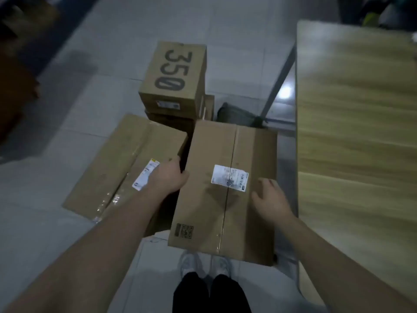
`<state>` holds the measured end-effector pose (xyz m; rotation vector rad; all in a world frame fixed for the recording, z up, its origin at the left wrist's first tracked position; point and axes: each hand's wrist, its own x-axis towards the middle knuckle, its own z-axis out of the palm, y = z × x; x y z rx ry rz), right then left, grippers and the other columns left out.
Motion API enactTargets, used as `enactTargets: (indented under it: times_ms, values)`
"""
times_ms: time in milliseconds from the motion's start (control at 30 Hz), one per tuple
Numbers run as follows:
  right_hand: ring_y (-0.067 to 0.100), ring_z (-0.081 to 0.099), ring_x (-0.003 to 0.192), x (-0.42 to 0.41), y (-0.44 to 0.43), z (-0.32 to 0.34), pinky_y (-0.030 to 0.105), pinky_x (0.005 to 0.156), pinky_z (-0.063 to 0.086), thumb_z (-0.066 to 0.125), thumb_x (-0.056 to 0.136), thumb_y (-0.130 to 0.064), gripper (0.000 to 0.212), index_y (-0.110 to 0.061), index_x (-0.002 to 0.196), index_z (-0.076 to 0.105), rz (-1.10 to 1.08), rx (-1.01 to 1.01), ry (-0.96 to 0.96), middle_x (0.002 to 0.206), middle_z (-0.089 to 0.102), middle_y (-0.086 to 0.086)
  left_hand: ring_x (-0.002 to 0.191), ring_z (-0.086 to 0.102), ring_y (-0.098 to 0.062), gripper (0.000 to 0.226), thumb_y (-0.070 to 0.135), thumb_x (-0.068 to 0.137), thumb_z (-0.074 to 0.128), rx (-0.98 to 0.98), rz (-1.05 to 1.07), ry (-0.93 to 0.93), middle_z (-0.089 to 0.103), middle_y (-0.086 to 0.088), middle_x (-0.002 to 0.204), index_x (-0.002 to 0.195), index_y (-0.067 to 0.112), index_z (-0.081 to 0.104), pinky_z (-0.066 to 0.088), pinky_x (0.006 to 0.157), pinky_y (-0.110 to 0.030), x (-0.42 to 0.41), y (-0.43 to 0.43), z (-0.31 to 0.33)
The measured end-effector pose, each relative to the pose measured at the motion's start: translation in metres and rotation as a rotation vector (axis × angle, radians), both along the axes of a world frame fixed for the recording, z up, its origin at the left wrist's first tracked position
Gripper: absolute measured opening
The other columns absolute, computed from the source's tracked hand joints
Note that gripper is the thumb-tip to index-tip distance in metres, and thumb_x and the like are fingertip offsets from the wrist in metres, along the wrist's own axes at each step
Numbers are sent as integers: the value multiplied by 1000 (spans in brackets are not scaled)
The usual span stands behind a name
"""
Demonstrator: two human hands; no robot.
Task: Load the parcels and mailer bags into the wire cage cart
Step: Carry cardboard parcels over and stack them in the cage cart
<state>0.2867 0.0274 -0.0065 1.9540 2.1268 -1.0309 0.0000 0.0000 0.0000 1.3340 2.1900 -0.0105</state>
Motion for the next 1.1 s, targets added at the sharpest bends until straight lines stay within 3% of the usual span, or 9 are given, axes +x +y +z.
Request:
enactTargets:
  times_ms: [200,333,467,600,700,867,1100]
  values:
    - [39,34,139,-17,12,-93,52,108,40,48,101,-33,52,-14,148,35,-159,60,-203,159,24,12,112,55,-37,51,37,95,52,80,22,15,37,-17,146,140,16,44,48,90,-43,3,13,-103]
    - [44,16,144,-17,24,-132,64,110,31,39,101,-45,57,-25,150,19,-192,69,-289,164,5,7,105,60,-41,64,63,93,45,-9,-23,16,37,-22,147,148,37,25,51,82,-41,3,14,-145]
    - [46,20,142,-7,25,-159,63,109,29,28,100,-59,63,-35,155,11,-221,39,-364,164,-8,7,107,61,-44,77,73,89,41,-25,-25,-29,36,-22,150,151,50,2,52,83,-43,9,9,-166]
    - [45,15,143,-7,19,-167,61,110,27,27,95,-71,69,-48,155,3,-252,21,-360,162,-20,6,77,58,-30,96,86,80,40,-78,0,-78,40,-18,125,147,55,-22,50,67,-34,25,7,-167]
    - [45,14,142,-16,17,-165,61,111,23,31,89,-79,74,-53,153,4,-301,42,-326,161,-20,4,74,52,-26,103,89,75,43,-85,58,-98,37,-16,124,148,54,-20,42,64,-31,28,8,-164]
    - [47,20,136,-25,16,-151,61,110,21,39,83,-83,81,-52,152,11,-331,55,-266,160,-10,2,94,61,-40,107,93,68,46,-80,101,-69,42,-19,125,151,54,-9,44,72,-36,27,17,-147]
    - [52,35,127,-33,19,-99,58,105,35,35,82,-86,78,-48,149,25,-349,120,-240,159,7,6,109,58,-42,100,90,69,50,15,75,16,50,-20,128,152,42,20,42,74,-38,15,53,-74]
